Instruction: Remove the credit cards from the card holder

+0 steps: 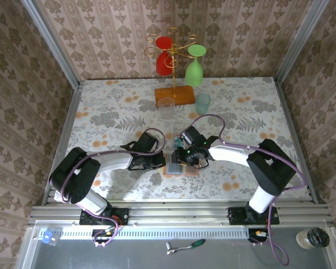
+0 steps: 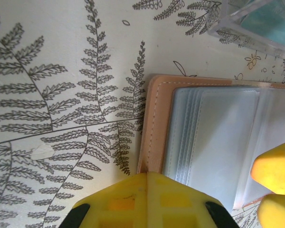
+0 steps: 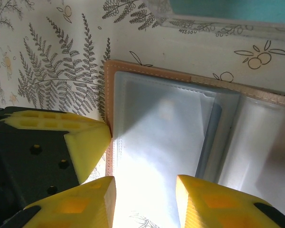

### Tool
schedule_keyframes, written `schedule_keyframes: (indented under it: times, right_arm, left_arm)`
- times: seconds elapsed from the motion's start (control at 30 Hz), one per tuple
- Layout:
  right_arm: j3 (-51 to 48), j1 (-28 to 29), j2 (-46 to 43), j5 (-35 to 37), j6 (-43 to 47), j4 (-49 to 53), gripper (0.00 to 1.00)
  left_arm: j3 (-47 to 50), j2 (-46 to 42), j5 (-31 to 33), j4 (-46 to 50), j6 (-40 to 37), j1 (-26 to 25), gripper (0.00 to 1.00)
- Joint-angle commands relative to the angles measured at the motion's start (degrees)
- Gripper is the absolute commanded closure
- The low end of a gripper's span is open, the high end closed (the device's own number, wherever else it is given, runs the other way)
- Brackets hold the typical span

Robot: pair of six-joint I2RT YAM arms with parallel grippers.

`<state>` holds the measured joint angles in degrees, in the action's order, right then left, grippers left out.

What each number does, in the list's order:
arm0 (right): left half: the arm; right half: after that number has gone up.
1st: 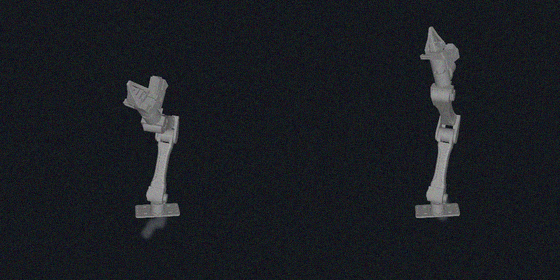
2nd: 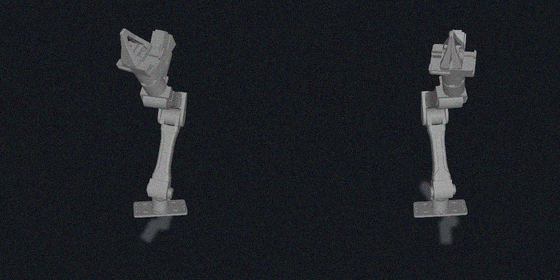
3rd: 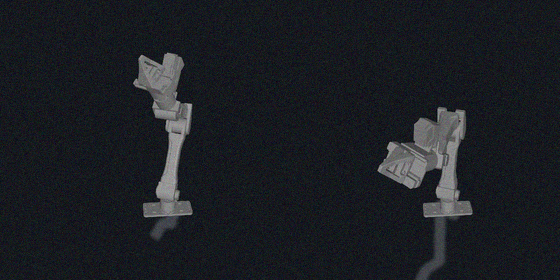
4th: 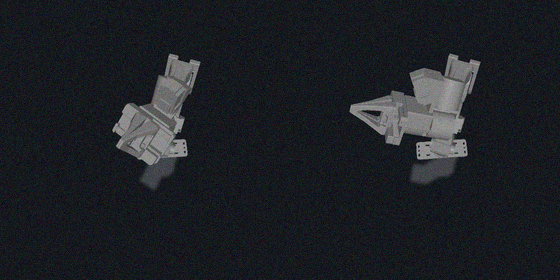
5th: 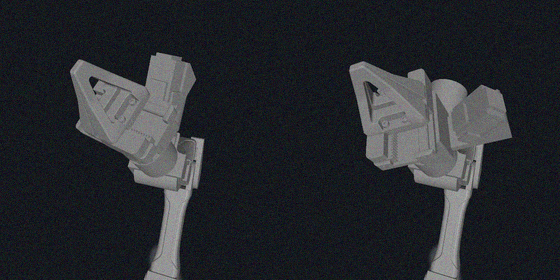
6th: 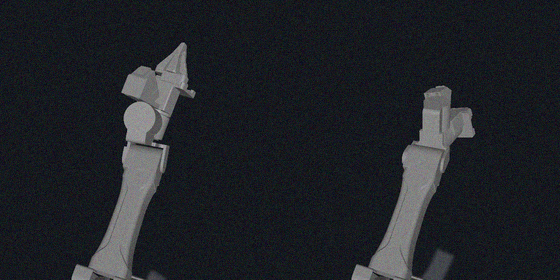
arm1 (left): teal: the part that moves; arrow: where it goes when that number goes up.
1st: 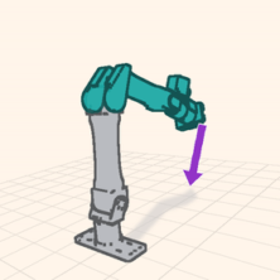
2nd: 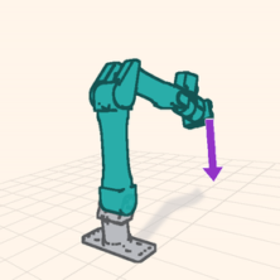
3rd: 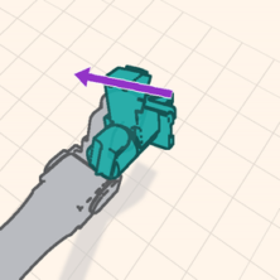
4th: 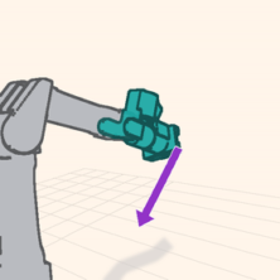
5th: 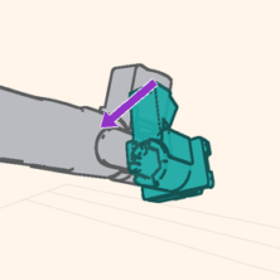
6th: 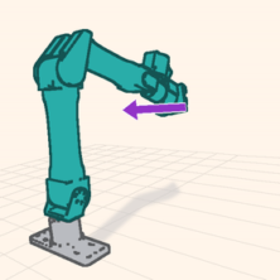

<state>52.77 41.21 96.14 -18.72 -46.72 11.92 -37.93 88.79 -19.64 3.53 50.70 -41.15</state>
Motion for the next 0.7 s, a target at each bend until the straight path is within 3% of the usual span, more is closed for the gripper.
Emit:
schedule_keyframes:
  times: [0.0, 0.67]
  right_arm:
    - [0.15, 0.41, 1.27, -0.33, -0.47, 0.66, 0.61]
    - [0.58, 0.45, 1.33, 4.08, 1.62, 6.31, 0.62]
  left_arm:
    - [-0.83, 0.40, 0.39, 1.83, -1.07, 0.47, 0.97]
    - [-0.21, -0.83, 0.53, 2.09, -1.04, 0.87, 0.97]
